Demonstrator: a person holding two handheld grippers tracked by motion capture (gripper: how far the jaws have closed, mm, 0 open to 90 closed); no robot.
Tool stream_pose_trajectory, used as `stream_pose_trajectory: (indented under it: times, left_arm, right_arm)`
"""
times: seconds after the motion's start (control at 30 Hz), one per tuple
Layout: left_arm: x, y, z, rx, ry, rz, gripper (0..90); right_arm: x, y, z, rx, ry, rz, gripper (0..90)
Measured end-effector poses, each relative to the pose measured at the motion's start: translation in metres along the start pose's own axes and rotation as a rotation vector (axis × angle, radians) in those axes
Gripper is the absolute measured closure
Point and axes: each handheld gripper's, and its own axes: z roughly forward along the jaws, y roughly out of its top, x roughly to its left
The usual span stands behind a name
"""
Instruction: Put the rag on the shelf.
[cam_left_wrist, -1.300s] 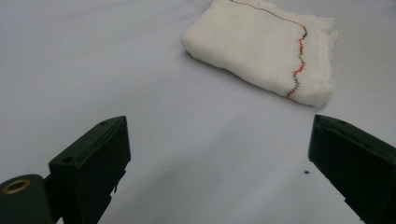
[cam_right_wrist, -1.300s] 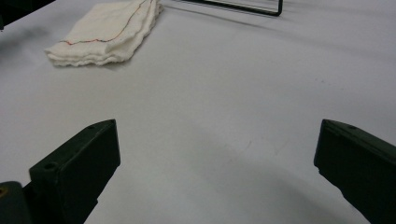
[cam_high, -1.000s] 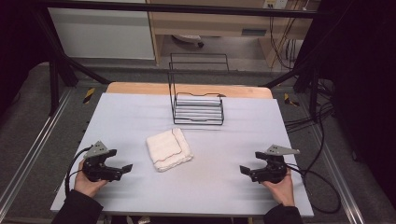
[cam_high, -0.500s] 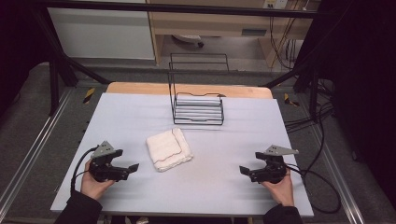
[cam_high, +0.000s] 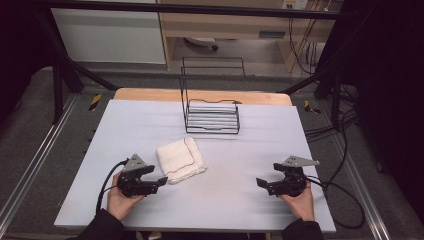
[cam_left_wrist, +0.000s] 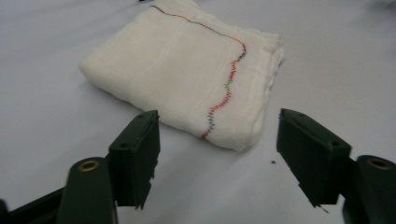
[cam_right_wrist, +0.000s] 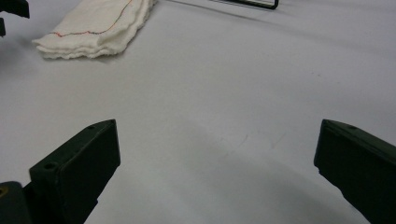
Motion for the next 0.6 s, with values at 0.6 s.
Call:
stream_pose_trajectory:
  times: [0.6]
  left_arm:
    - [-0.020, 0.002, 0.032, 0.078, 0.069, 0.002, 68.5]
  right_arm:
    - [0.000, 0.000, 0.001, 0.009, -0.002, -0.007, 1.2]
